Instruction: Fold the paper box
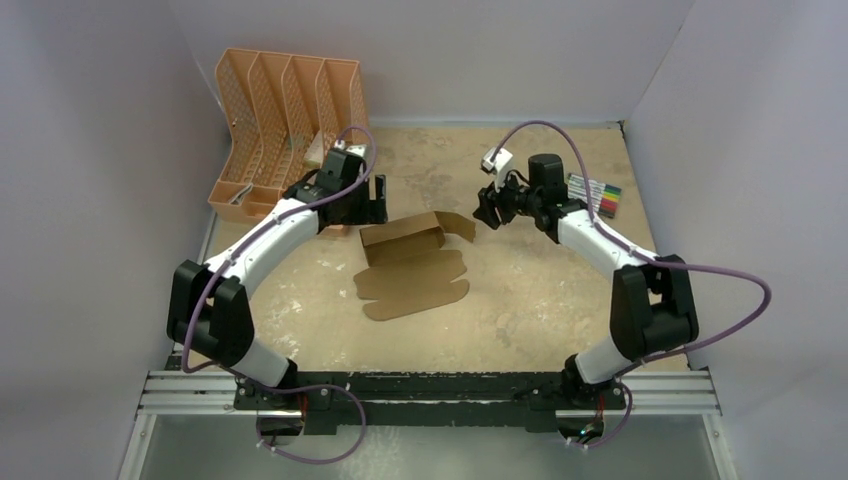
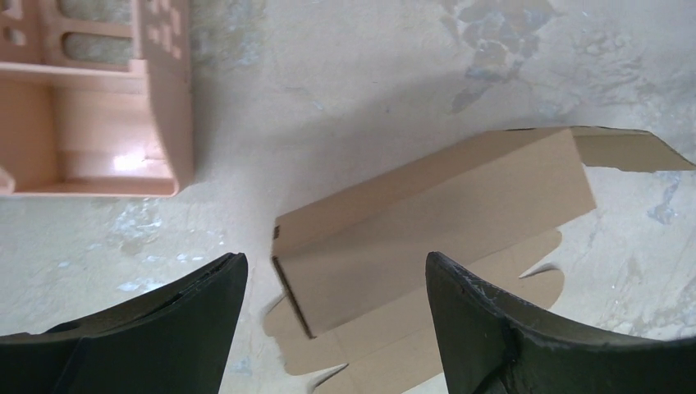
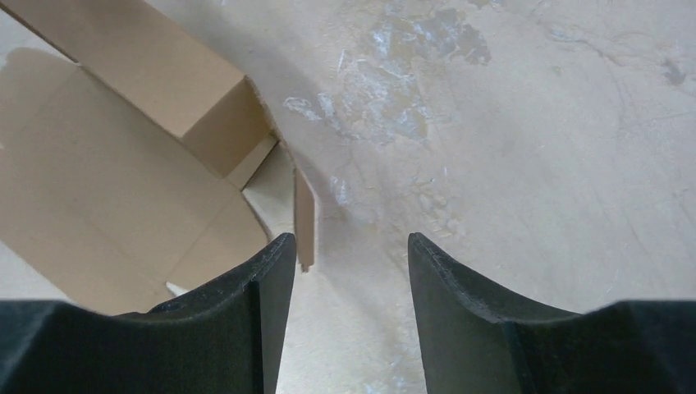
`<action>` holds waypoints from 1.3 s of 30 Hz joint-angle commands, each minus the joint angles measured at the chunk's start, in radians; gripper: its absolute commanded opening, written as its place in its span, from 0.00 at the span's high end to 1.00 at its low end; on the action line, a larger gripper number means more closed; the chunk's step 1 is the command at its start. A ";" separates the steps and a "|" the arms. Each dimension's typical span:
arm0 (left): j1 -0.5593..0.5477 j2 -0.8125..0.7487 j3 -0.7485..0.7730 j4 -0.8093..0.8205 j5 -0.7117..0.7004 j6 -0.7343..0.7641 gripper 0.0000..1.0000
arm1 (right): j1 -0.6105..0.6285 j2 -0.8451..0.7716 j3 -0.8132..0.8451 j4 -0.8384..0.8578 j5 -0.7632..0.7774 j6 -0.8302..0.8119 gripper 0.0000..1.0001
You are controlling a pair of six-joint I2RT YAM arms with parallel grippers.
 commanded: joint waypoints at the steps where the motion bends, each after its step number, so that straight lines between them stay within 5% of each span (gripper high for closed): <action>1: 0.053 -0.061 -0.029 0.015 0.001 -0.034 0.20 | -0.008 0.082 0.085 -0.033 -0.003 -0.120 0.45; 15: 0.073 -0.042 -0.153 0.081 0.162 -0.078 0.21 | 0.112 0.212 0.037 0.103 -0.133 -0.108 0.41; 28: 0.073 -0.027 -0.177 0.144 0.313 -0.091 0.22 | 0.202 0.214 -0.046 0.286 -0.095 -0.018 0.42; 39: 0.074 -0.013 -0.170 0.113 0.367 -0.054 0.23 | 0.242 0.305 -0.079 0.530 -0.005 0.031 0.60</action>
